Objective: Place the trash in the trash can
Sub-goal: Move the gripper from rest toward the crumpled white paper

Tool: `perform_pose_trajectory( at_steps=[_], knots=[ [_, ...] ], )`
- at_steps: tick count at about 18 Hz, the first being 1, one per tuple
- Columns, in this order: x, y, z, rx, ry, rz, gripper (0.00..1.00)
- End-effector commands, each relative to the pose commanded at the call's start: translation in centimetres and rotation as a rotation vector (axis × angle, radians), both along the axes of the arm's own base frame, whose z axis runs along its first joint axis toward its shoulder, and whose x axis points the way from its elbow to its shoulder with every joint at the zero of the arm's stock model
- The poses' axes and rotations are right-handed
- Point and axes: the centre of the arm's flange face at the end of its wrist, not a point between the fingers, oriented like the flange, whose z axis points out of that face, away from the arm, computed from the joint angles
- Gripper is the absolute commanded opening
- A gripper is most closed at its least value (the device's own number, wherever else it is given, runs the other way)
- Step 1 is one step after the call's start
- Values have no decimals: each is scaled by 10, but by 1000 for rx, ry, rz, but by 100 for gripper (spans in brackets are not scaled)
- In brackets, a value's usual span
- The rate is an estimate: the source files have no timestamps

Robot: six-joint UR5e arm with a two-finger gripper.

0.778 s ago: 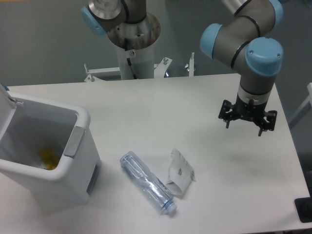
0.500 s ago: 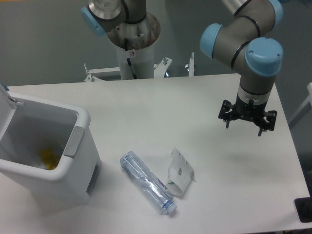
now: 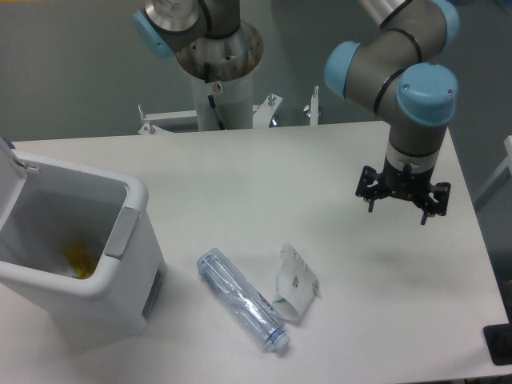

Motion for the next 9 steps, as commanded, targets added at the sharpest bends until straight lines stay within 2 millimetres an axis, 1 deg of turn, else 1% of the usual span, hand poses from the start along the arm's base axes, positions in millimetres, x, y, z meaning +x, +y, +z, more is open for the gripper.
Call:
perform_pose_trajectory(
  at_steps=[1, 4, 7, 9],
  knots=[
    [4, 0, 4, 6, 4, 10, 100],
    [11, 9, 4, 18, -1, 23, 100],
    [23, 16, -5, 12, -17, 6, 100],
    [27, 20, -7, 18, -22, 28, 100]
  ],
)
